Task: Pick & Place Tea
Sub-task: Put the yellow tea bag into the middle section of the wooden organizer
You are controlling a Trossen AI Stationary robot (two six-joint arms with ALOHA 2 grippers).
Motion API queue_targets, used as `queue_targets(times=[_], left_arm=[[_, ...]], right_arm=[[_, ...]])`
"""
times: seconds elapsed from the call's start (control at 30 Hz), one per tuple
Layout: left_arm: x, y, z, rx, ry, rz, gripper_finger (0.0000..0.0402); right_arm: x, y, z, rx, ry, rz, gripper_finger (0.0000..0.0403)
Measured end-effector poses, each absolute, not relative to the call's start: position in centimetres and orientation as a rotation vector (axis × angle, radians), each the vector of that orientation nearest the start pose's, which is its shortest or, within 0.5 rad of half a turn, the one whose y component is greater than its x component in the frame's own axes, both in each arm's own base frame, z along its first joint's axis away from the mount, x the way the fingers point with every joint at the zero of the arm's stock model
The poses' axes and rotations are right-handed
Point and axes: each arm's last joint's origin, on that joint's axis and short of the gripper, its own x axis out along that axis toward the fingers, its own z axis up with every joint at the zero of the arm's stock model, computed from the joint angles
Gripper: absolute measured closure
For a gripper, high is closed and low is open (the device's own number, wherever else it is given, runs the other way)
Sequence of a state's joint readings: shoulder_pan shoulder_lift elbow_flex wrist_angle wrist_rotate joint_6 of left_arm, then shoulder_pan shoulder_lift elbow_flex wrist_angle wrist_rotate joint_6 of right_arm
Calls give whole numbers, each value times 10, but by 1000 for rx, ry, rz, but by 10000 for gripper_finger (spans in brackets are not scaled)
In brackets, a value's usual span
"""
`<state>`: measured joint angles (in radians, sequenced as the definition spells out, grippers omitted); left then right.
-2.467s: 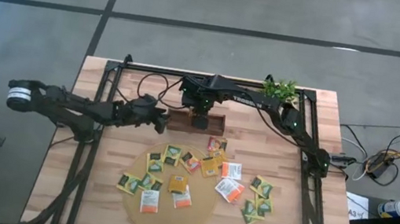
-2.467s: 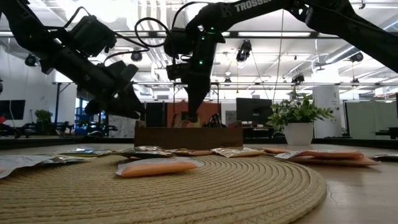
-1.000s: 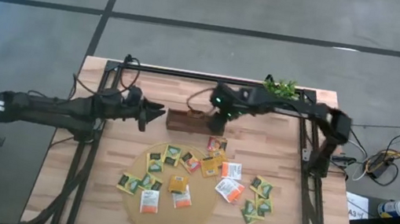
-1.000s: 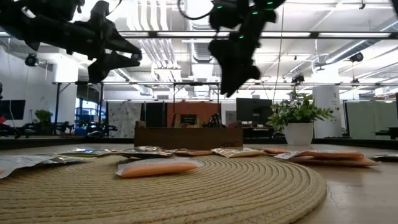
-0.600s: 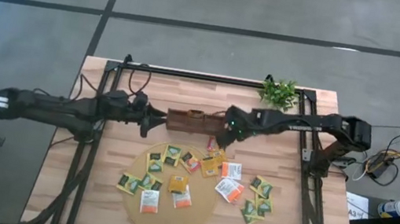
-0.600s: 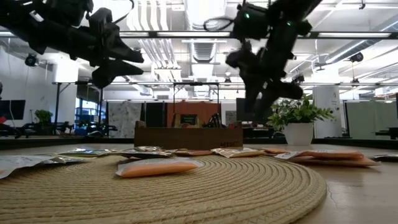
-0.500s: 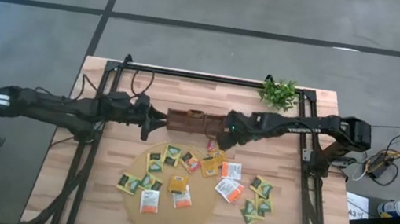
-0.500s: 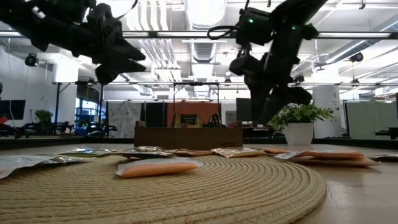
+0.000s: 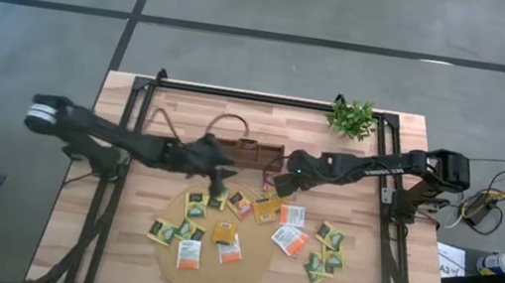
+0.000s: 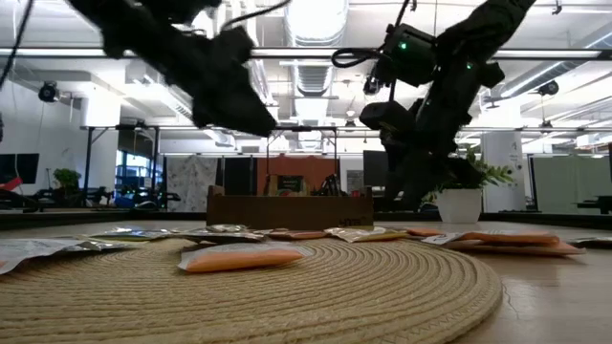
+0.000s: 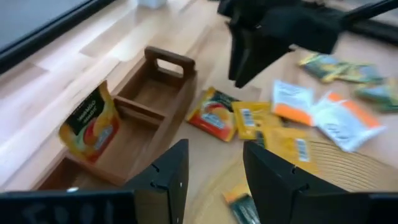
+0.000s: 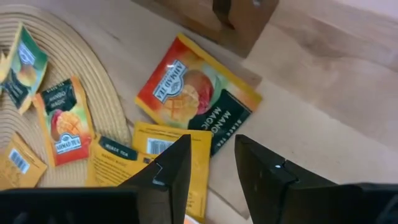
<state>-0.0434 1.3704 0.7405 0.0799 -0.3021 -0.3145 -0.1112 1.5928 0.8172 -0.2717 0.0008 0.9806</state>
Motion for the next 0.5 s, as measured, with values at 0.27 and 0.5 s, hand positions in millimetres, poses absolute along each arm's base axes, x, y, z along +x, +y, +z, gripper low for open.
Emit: queue_targets(times=[0.27,0.5], left_arm=[[331,-12,205,-173,659,343,332],[348,-15,195,-196,673,324,398]], right_arm=[[283,-32,142,918,873,-593,292],[274,-29,131,919,876,-591,303]])
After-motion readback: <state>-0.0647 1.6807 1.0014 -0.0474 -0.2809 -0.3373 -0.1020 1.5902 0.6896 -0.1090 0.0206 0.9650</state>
